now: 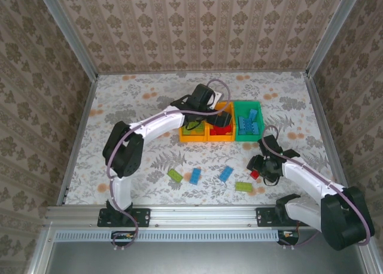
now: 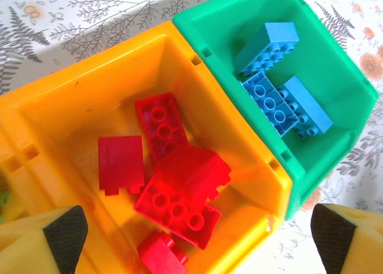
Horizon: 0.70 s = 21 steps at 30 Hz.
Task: Sort the legos into containers by color
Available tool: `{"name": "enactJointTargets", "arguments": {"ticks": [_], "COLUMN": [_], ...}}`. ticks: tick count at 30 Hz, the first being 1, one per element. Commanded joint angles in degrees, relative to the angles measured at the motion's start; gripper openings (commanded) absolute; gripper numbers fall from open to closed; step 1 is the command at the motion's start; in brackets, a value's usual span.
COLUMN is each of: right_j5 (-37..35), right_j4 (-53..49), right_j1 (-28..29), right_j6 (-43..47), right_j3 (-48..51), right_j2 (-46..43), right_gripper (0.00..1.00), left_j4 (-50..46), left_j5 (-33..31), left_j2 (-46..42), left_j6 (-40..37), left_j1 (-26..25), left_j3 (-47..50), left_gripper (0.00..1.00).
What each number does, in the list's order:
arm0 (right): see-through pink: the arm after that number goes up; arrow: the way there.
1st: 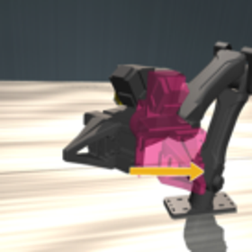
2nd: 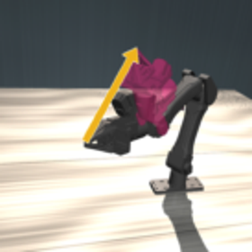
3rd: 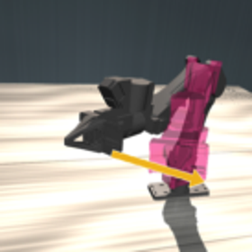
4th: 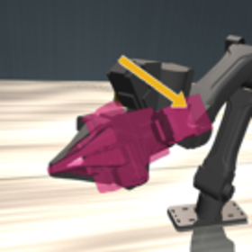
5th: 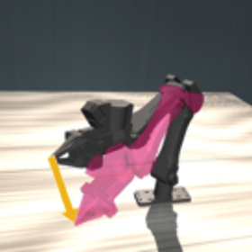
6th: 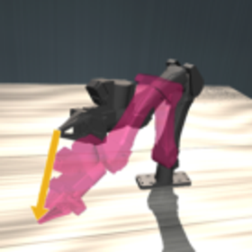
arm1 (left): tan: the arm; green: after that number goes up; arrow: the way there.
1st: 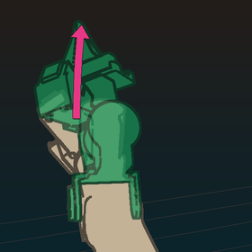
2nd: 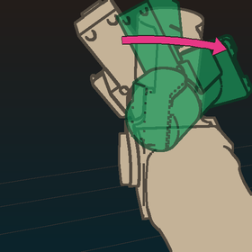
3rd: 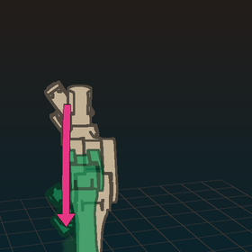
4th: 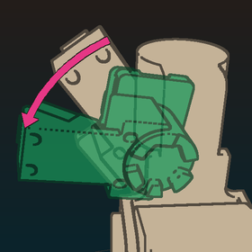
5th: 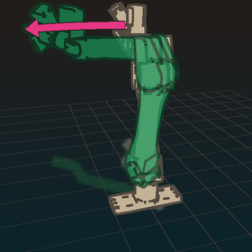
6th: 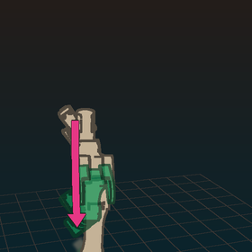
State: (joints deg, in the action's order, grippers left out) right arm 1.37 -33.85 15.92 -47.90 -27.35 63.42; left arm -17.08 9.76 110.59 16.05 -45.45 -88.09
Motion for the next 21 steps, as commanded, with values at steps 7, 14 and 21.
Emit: {"name": "enactJointTargets", "arguments": {"ticks": [7,14,21], "right_j5": [-2.15,-6.28,-4.48], "right_j4": [1.24,1.30,8.64], "right_j1": [1.84,7.52,9.92], "right_j6": [3.55,5.40,13.35], "right_j3": [-4.20,-10.97,-24.01], "right_j2": [7.49,4.60,9.37], "right_gripper": [0.30,0.18,0.17], "left_j4": [3.29,2.30,0.85], "left_j5": [-8.22,-14.63,-17.93], "left_j2": [-16.35,-26.13,-33.15], "left_j6": [-1.58,-1.04,1.42], "left_j1": [-0.91,-0.77,-0.60], "left_j3": [12.29,23.79,34.56], "left_gripper": [1.00,1.00,1.00]}}
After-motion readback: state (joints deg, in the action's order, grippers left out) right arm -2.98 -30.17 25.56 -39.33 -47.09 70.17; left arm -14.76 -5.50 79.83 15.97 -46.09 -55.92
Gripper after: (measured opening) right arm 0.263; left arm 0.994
